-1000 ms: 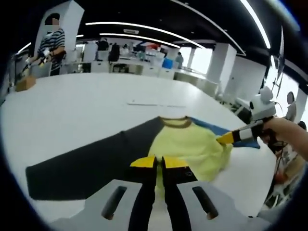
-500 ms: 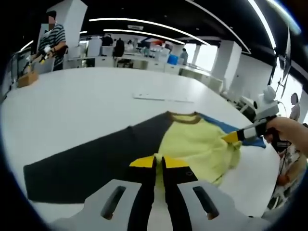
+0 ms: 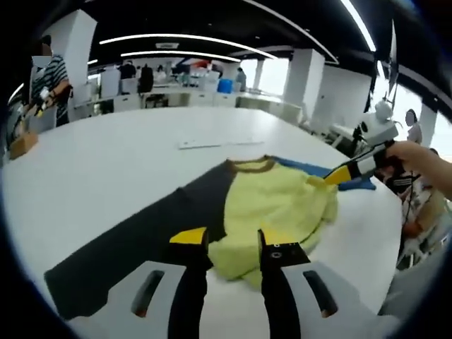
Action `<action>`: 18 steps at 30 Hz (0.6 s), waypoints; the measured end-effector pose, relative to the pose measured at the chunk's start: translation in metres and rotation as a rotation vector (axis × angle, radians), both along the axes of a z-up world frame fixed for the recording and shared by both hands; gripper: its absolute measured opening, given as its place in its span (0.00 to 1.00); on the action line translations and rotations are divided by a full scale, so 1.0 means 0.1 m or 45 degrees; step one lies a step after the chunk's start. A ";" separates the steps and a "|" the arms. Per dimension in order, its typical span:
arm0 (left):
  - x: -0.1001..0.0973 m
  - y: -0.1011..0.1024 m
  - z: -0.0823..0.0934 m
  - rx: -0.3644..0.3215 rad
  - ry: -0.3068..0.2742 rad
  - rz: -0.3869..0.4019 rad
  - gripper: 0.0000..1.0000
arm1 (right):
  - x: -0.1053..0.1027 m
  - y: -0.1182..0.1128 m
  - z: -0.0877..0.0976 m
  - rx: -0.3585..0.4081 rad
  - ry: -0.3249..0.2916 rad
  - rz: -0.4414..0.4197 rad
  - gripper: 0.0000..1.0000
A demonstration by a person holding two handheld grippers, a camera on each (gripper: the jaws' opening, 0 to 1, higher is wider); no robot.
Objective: Fold the garment on the visible template until the final outline fits inside the template.
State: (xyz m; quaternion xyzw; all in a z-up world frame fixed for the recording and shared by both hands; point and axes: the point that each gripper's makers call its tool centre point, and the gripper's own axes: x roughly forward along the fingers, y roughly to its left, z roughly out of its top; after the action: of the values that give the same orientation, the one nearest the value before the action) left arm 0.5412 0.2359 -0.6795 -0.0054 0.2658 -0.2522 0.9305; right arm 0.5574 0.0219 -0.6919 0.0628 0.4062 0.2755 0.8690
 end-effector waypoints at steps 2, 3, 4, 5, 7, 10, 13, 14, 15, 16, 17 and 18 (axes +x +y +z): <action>-0.04 0.06 -0.06 0.022 0.021 0.007 0.23 | -0.06 0.00 -0.01 -0.011 0.000 0.019 0.25; -0.05 0.08 -0.08 0.019 0.028 0.013 0.23 | -0.09 0.01 -0.02 -0.019 0.000 0.030 0.24; -0.07 0.11 -0.10 0.006 0.045 0.033 0.23 | -0.12 0.01 -0.03 -0.031 -0.003 0.045 0.24; -0.07 0.12 -0.12 -0.007 0.052 0.041 0.22 | -0.14 0.01 -0.04 -0.036 -0.003 0.050 0.24; -0.08 0.15 -0.14 -0.047 0.078 0.058 0.21 | -0.19 0.00 -0.08 -0.043 0.006 0.061 0.23; -0.09 0.15 -0.19 -0.075 0.100 0.061 0.21 | -0.23 0.01 -0.16 -0.048 0.013 0.071 0.21; -0.11 0.12 -0.25 -0.072 0.124 0.047 0.21 | -0.24 0.02 -0.21 -0.042 0.020 0.061 0.21; -0.11 0.11 -0.27 -0.064 0.129 0.042 0.20 | -0.24 0.02 -0.22 -0.039 0.018 0.057 0.20; -0.12 0.10 -0.29 -0.063 0.132 0.039 0.20 | -0.24 0.04 -0.23 -0.027 0.022 0.054 0.19; -0.12 0.09 -0.32 -0.067 0.143 0.037 0.20 | -0.25 0.06 -0.23 -0.016 0.022 0.053 0.18; -0.12 0.08 -0.33 -0.071 0.150 0.035 0.19 | -0.25 0.08 -0.24 -0.011 0.023 0.054 0.18; -0.12 0.07 -0.35 -0.072 0.154 0.035 0.19 | -0.25 0.10 -0.25 -0.006 0.026 0.055 0.18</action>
State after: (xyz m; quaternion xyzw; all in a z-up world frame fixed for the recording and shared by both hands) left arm 0.5288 0.2434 -0.7144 -0.0505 0.3143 -0.2461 0.9155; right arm 0.5324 0.0316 -0.7173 0.0546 0.4170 0.2927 0.8587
